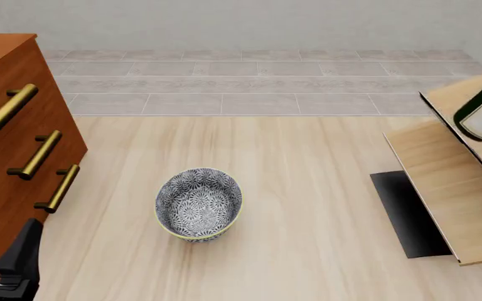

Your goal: Put the wine bottle on the wine rack.

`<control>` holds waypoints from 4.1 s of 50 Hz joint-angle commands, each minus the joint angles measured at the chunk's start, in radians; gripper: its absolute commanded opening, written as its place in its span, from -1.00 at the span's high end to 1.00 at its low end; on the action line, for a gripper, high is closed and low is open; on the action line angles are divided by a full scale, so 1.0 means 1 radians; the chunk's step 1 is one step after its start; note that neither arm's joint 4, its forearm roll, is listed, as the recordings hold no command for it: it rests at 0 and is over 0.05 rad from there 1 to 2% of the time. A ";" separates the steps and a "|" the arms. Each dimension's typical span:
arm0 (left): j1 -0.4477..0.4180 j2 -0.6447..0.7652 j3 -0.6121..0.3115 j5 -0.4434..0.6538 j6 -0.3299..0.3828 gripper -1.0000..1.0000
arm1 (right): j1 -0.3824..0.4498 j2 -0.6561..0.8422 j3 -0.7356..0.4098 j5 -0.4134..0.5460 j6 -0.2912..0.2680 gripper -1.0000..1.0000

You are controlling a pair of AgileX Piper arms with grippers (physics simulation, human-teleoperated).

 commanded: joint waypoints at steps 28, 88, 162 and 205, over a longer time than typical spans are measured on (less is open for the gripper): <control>-0.006 0.000 0.000 0.014 -0.007 -1.00 | -0.010 0.012 0.005 0.009 0.171 1.00; -0.004 0.000 0.000 0.021 -0.015 -1.00 | -0.123 0.183 -0.009 -0.046 0.126 1.00; 0.003 0.000 0.000 0.024 -0.013 -1.00 | -0.263 0.326 0.015 -0.104 0.116 1.00; 0.004 0.000 0.000 0.026 -0.006 -1.00 | -0.260 0.347 0.050 -0.144 0.149 1.00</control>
